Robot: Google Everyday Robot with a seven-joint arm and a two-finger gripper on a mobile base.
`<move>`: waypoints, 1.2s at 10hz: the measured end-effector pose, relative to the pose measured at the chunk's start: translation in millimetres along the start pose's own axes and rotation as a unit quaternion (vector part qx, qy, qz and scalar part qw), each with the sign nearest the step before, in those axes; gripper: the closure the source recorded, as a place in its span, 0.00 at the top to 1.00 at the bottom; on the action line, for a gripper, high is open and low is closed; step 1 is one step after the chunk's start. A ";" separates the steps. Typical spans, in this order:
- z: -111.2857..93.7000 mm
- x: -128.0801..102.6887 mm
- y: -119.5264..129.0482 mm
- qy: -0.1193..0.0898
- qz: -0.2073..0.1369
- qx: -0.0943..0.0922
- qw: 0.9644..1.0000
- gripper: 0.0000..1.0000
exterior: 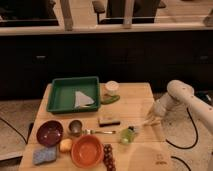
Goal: Place brush in table surface
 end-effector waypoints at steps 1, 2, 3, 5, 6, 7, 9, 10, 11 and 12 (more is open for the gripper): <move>0.0 0.0 -0.6 0.000 0.001 0.000 1.000 0.80; 0.5 0.3 -0.4 0.000 0.001 -0.001 1.000 0.80; 0.1 0.6 -0.4 0.000 0.002 -0.001 1.000 0.80; 0.3 0.7 -0.5 0.001 0.002 -0.002 1.000 0.80; 0.3 0.8 -0.2 0.001 0.002 -0.002 1.000 0.80; 0.4 0.6 0.4 0.000 0.002 -0.002 1.000 0.80; 0.1 0.9 1.2 -0.002 0.001 -0.001 1.000 0.80; 0.2 0.9 1.7 -0.003 0.000 -0.001 1.000 0.80; 0.1 0.8 2.1 -0.004 -0.001 0.000 1.000 0.80; 0.1 0.6 2.2 -0.005 -0.002 0.001 1.000 0.80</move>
